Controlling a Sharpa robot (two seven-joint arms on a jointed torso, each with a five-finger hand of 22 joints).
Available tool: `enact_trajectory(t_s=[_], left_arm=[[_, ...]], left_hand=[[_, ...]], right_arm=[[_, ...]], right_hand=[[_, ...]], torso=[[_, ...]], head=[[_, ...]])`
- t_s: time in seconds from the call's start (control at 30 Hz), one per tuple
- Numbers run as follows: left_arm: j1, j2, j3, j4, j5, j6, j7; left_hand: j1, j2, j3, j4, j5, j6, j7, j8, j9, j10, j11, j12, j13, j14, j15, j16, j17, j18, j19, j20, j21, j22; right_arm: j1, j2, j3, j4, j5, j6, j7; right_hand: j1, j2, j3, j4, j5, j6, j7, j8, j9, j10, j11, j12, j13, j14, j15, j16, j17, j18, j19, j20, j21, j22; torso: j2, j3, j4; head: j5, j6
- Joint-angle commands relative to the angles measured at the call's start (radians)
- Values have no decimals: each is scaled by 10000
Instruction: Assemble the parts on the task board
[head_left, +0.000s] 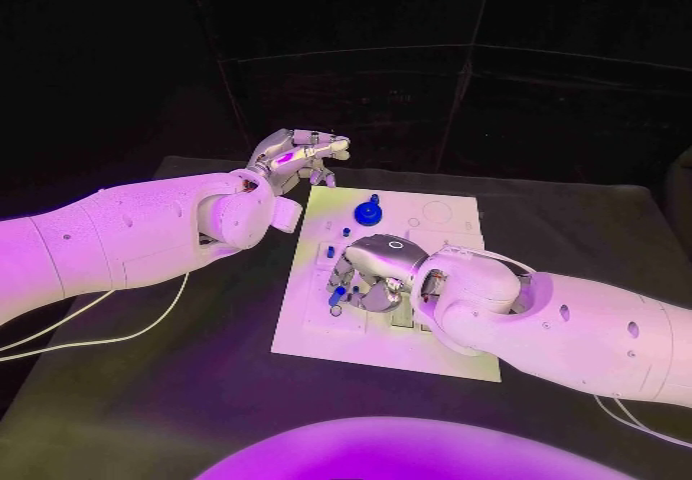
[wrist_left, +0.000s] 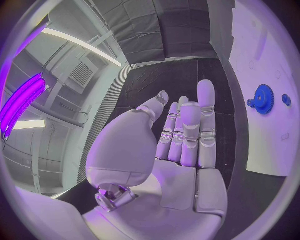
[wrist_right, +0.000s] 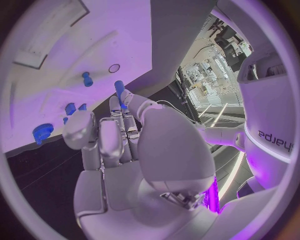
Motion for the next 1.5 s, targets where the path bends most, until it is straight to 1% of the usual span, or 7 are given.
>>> enact_trajectory(t_s=[0.03, 0.47, 1.03, 1.13, 1.2, 1.27, 1.5], left_arm=[[14, 17, 8, -3, 27, 130, 48], [13, 21, 7, -15, 27, 134, 42], [13, 26, 7, -23, 27, 147, 26], [13, 27, 7, -24, 27, 150, 17], [13, 27, 7, -25, 27, 155, 10], [13, 27, 6, -25, 27, 158, 5], [13, 24, 6, -23, 27, 174, -18]], left_hand=[[-3, 57, -75, -9, 16, -49, -6, -22, -2, -59, -23, 60, 12, -73, 29, -52, -8, 133, 10, 19, -58, -11], [-3, 57, -75, -9, 16, -49, -6, -22, -2, -59, -23, 60, 12, -73, 29, -52, -8, 133, 10, 19, -58, -11], [-3, 57, -75, -9, 16, -49, -6, -22, -2, -59, -23, 60, 12, -73, 29, -52, -8, 133, 10, 19, -58, -11], [-3, 57, -75, -9, 16, -49, -6, -22, -2, -59, -23, 60, 12, -73, 29, -52, -8, 133, 10, 19, -58, -11], [-3, 57, -75, -9, 16, -49, -6, -22, -2, -59, -23, 60, 12, -73, 29, -52, -8, 133, 10, 19, -58, -11], [-3, 57, -75, -9, 16, -49, -6, -22, -2, -59, -23, 60, 12, -73, 29, -52, -8, 133, 10, 19, -58, -11], [-3, 57, -75, -9, 16, -49, -6, -22, -2, -59, -23, 60, 12, -73, 29, -52, -8, 133, 10, 19, -58, -11]], right_arm=[[-10, 59, -9, -81, -309, 661, -64], [-69, 186, -49, -254, -510, 977, -187], [-237, 436, -62, -425, -799, 906, -289], [-243, 464, -65, -453, -705, 838, -179], [-246, 485, -67, -472, -637, 723, -83], [-247, 493, -69, -482, -610, 629, -36], [-248, 470, -73, -485, -531, 242, 87]], right_hand=[[14, 59, 70, 0, 37, 31, 55, 59, 16, 50, 26, -44, 6, 206, -46, 12, -1, -172, 19, -24, 0, -14], [12, 59, 73, -5, 41, 31, 55, 57, 16, 53, 27, -50, 7, 207, -45, 16, 6, -175, 24, -22, 9, 2], [-89, -2, 59, -43, 49, -36, 87, -15, -7, 16, 55, -166, 4, 196, -17, 12, -17, -171, -7, -4, 0, -19], [-322, -164, -41, 2, 153, -344, 201, -214, -86, -216, 153, -375, -20, 185, 68, 10, -38, -167, -54, 48, -33, -80], [-626, -406, -229, 91, 225, -807, 329, -352, -167, -548, 298, -614, -31, 159, 192, -23, -110, -142, -149, 151, -134, -259], [-768, -555, -369, 124, 173, -1237, 330, -355, -189, -829, 361, -771, -34, 147, 239, -23, -128, -92, -265, 205, -268, -487], [-789, -650, -889, 22, 161, -2212, 452, -324, -158, -1814, 536, -1073, -5, -256, 371, -766, -1280, 166, -982, 346, -1181, -1917]], torso=[[3, 6, 1], [3, 4, -1], [-1, -3, 7], [0, -4, 9], [-4, -5, 5], [-3, -3, 0], [-6, -1, 0]], head=[[20, -24], [42, -76], [50, -108], [54, -111], [53, -107], [58, -107], [60, -100]])
